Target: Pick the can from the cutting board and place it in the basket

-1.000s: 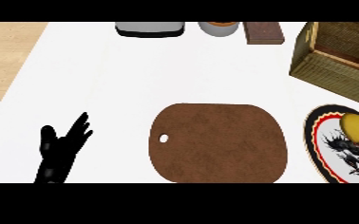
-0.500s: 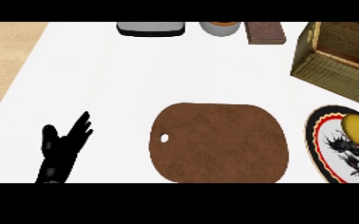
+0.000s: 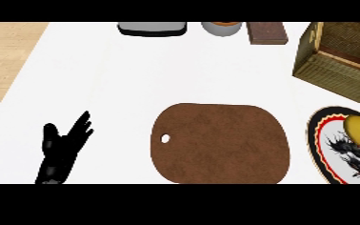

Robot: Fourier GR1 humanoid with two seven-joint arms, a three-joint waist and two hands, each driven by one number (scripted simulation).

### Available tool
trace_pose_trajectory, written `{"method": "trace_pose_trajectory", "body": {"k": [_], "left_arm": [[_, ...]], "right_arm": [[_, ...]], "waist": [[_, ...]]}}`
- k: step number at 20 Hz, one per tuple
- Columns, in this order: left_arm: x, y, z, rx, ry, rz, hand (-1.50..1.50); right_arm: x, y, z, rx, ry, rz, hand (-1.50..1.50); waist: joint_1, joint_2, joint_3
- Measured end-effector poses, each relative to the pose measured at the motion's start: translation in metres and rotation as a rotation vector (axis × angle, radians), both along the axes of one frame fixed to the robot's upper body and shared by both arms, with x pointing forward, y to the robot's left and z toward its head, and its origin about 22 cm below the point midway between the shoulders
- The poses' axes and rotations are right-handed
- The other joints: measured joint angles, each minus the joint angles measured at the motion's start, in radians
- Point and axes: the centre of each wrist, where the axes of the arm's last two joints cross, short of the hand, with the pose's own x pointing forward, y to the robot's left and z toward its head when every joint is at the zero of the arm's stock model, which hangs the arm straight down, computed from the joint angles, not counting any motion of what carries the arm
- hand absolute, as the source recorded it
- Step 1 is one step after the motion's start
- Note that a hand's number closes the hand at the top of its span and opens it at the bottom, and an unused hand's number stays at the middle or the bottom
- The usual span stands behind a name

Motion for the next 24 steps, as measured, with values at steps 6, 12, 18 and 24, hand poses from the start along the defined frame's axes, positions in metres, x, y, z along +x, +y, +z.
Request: {"method": "trace_pose_trajectory", "body": {"k": [6, 12, 18, 24], "left_arm": [[-0.002, 0.002, -0.005, -0.001, -0.015, 0.002, 0.00], [0.000, 0.001, -0.001, -0.006, -0.004, -0.001, 0.00], [0.000, -0.001, 0.000, -0.005, 0.000, 0.001, 0.00], [-0.003, 0.003, -0.002, -0.002, -0.001, 0.005, 0.00]], "right_arm": [[-0.002, -0.019, -0.038, 0.025, -0.009, 0.004, 1.50], [-0.014, -0.046, -0.058, -0.089, 0.140, -0.119, -1.50], [-0.024, -0.065, -0.064, -0.174, 0.196, -0.108, -1.50], [-0.033, -0.076, -0.046, -0.174, 0.128, -0.119, -1.50]], "waist": [[-0.002, -0.003, 0.002], [-0.001, -0.001, 0.001], [-0.002, -0.002, 0.000], [-0.008, -0.006, 0.000]]}}
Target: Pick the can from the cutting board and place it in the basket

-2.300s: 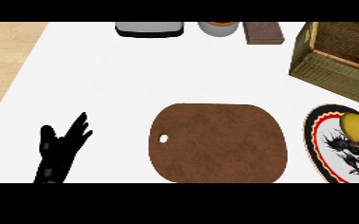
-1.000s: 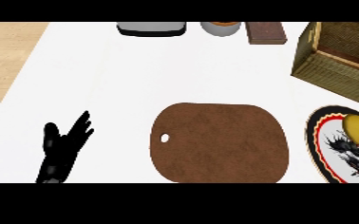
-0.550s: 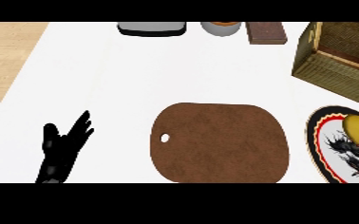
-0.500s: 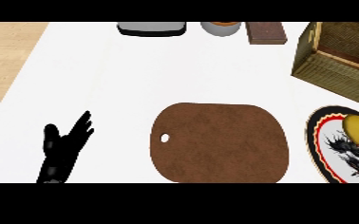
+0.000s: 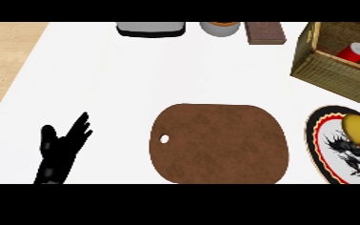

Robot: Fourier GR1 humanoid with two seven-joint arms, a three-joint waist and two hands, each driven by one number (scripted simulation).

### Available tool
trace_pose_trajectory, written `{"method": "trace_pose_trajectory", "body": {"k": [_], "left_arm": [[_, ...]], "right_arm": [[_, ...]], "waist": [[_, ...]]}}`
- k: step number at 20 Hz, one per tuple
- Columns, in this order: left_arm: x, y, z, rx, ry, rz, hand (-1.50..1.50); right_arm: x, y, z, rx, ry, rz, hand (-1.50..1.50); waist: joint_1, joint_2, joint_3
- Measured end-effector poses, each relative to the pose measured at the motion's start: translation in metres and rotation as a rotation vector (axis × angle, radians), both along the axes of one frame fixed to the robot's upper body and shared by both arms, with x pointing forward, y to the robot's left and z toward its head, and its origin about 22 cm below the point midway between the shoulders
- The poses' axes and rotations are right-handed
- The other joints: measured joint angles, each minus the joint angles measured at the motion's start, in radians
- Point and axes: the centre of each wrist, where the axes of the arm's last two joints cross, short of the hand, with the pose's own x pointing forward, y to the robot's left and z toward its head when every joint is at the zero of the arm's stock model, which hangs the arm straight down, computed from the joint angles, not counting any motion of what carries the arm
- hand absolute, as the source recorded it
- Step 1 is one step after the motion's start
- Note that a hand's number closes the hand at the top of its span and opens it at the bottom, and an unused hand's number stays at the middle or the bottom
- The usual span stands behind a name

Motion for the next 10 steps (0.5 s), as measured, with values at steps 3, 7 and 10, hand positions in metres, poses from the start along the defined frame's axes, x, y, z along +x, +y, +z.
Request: {"method": "trace_pose_trajectory", "body": {"k": [3, 7, 10], "left_arm": [[0.001, 0.004, 0.000, 0.001, 0.013, 0.017, 0.00], [-0.002, 0.000, -0.002, 0.001, 0.002, 0.015, 0.00], [-0.003, 0.002, -0.003, 0.004, 0.003, 0.022, 0.00]], "right_arm": [[-0.010, -0.011, 0.007, 0.032, -0.057, -0.026, -1.50], [-0.028, -0.032, 0.015, 0.076, -0.119, -0.084, -1.50], [-0.046, -0.050, 0.018, 0.085, -0.136, -0.129, -1.50]], "waist": [[-0.007, -0.003, 0.000], [-0.010, -0.004, 0.000], [-0.016, -0.005, 0.000]]}}
